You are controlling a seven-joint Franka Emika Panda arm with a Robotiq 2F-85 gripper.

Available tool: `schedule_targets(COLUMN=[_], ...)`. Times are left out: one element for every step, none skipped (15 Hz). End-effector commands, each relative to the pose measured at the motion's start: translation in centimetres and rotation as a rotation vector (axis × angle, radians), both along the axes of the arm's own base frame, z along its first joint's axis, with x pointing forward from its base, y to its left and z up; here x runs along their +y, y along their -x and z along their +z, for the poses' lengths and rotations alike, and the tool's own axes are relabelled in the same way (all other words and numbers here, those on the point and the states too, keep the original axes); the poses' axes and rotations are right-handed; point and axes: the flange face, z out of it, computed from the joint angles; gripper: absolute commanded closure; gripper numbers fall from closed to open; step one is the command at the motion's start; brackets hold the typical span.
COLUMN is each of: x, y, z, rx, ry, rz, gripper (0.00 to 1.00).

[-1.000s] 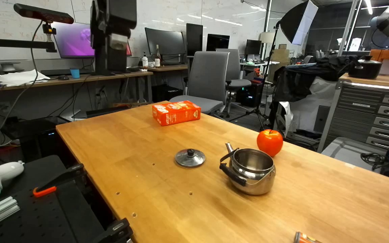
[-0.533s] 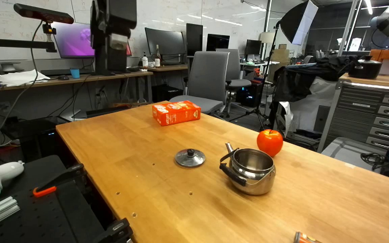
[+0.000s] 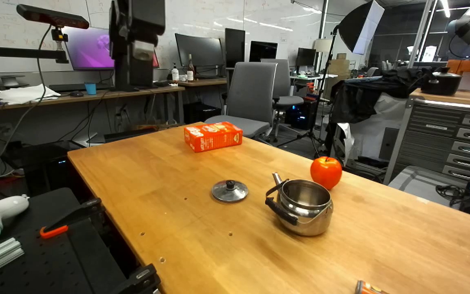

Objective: Put the kettle lid on the kettle.

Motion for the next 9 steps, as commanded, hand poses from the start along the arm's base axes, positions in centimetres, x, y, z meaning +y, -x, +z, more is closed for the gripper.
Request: schedule_targets(x=[0.01, 0.01, 0.01, 0.01, 0.01, 0.01, -0.01, -0.03, -0.05], y=[-0.01, -0.01, -0.01, -0.01, -0.01, -0.01, -0.17, -0.28, -0.48], z=[0.04, 0.04, 0.04, 0.04, 0.04, 0.04, 0.1, 0.12, 0.1], rx=[0.001, 0.001, 0.001, 0.001, 0.001, 0.0, -0.011, -0.017, -0.024], ry=[0.0, 0.0, 0.0, 0.0, 0.0, 0.0, 0.007, 0.012, 0.018], rz=[0.0, 0.0, 0.0, 0.0, 0.0, 0.0, -0.003, -0.001, 0.005], gripper=[0.0, 0.0, 0.0, 0.0, 0.0, 0.0, 0.0, 0.0, 0.0])
